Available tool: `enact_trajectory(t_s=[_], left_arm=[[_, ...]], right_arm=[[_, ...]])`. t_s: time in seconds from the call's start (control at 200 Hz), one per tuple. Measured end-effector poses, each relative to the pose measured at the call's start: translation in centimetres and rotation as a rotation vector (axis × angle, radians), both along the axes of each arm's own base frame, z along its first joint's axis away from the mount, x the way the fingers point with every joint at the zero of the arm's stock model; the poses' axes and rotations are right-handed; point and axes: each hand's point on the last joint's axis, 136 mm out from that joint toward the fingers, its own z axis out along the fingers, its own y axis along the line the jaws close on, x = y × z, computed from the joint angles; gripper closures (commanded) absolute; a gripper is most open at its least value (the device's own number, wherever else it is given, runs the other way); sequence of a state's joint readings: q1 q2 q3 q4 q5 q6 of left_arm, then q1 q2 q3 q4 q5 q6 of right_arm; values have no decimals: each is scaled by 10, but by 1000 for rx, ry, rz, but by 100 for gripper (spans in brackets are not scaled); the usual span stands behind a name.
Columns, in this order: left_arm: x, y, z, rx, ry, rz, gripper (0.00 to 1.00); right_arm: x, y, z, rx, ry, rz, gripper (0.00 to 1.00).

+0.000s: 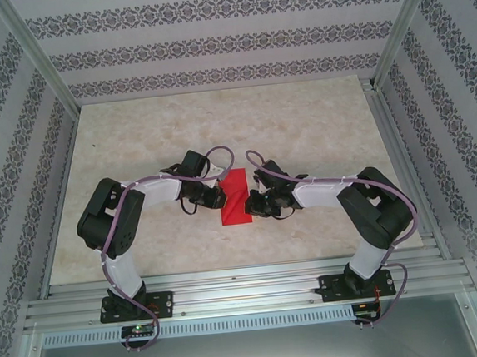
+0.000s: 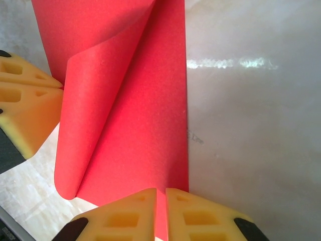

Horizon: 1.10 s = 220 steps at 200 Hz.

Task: Fold a paper plane with a square sheet of paper (fold left side to right side)
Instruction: Fold the triangle a second time at the center of the table.

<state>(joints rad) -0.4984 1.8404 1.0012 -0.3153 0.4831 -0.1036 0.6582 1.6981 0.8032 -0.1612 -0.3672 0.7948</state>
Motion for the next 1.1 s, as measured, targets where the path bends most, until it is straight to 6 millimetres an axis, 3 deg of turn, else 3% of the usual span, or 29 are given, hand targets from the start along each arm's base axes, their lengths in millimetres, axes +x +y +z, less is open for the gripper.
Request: enact_trajectory(t_s=[0.195,0.475,0.694,1.099], left_arm=[[1,1,0,5,-3,2,89],[1,1,0,5,-3,2,90],[1,1,0,5,-3,2,92],[1,1,0,6,-4,3,94]], right_arm=[[4,3,15,31,-28,-8,86],[26,27,37,144,-78,-40,86],[36,44,30,180,-63,-45,87],[36,48,15,178,-39,-49,87]])
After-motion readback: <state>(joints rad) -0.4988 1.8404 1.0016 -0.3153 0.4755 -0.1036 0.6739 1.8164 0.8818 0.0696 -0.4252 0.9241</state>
